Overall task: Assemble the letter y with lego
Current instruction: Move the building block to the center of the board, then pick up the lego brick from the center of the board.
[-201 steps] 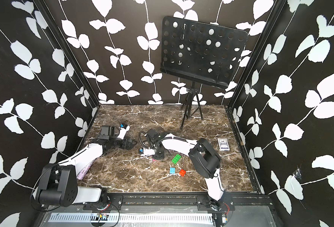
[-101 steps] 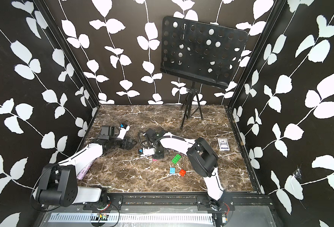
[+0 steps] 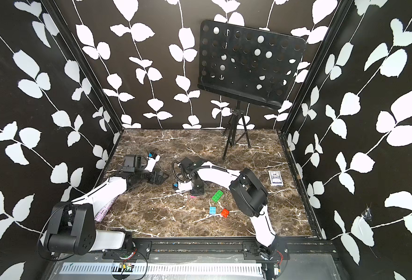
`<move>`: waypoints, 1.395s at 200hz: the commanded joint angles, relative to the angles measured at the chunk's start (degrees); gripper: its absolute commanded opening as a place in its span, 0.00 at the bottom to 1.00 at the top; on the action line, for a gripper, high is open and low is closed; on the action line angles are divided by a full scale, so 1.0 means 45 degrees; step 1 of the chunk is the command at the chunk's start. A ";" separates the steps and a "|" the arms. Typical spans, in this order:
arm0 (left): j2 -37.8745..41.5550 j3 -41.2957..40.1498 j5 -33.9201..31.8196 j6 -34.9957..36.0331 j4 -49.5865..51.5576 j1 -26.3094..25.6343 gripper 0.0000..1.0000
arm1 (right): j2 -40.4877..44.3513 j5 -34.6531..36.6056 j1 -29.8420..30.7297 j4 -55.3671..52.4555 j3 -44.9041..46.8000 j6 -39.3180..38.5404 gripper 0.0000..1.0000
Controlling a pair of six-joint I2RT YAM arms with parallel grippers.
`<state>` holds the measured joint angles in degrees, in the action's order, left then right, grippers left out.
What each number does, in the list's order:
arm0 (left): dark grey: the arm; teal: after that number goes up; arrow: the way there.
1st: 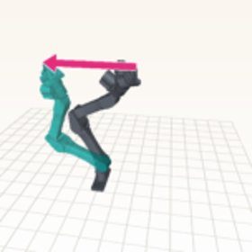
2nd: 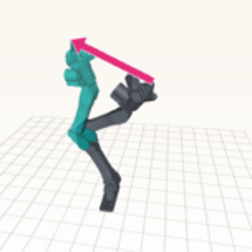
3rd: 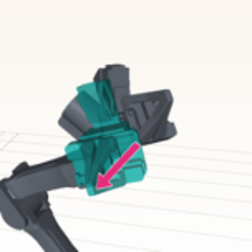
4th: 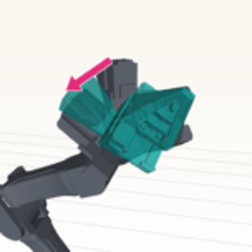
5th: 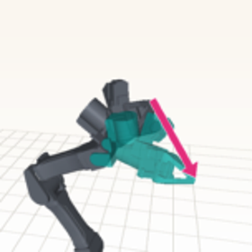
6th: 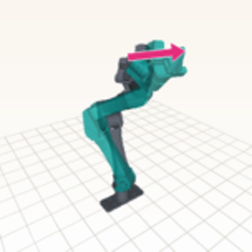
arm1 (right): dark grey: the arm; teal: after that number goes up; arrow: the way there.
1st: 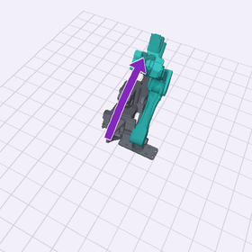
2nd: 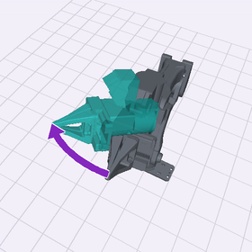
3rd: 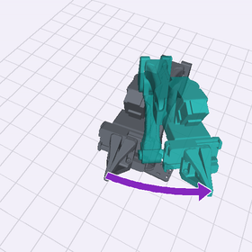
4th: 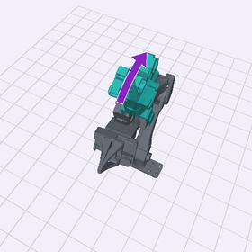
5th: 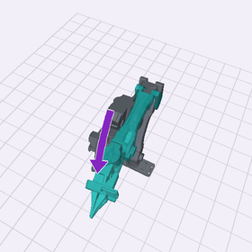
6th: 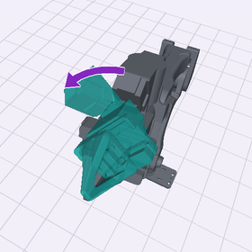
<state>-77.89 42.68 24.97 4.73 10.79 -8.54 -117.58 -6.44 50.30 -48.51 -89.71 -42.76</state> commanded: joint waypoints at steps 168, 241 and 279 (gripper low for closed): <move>0.0329 0.0240 0.0171 -0.0109 0.0276 0.0442 0.91 | 0.2051 -0.1460 -0.0263 0.3296 0.0017 0.4147 0.55; -0.0067 0.0380 0.0391 -0.0322 0.0337 -0.0643 0.91 | 0.6142 0.1378 -0.2848 0.0769 0.4019 1.5370 0.50; 0.0037 0.0342 0.0291 -0.0252 0.0321 -0.0647 0.91 | 0.6967 0.0962 -0.2914 0.0678 0.6161 1.9346 0.53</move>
<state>-78.11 43.16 26.06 3.60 11.27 -11.25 -88.14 -1.96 36.71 -41.74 -66.04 26.22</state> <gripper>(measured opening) 0.910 0.520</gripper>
